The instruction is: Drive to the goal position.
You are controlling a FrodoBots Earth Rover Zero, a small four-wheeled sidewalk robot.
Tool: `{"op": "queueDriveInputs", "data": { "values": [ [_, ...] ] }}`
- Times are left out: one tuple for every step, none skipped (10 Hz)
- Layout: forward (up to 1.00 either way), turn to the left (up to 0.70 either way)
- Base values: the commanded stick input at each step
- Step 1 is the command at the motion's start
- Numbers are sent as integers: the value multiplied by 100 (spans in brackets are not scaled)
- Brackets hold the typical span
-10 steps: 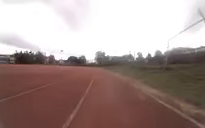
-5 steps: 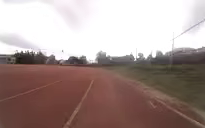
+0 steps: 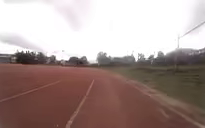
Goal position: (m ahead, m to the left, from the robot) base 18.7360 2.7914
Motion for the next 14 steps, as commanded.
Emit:
{"op": "queueDriveInputs", "data": {
  "values": [
    [70, 0],
    [70, 0],
    [70, 0],
    [70, 0],
    [70, 0],
    [70, 0],
    [70, 0],
    [70, 0],
    [70, 0],
    [70, 0],
    [70, 0],
    [70, 0],
    [70, 0],
    [70, 0]
  ]
}}
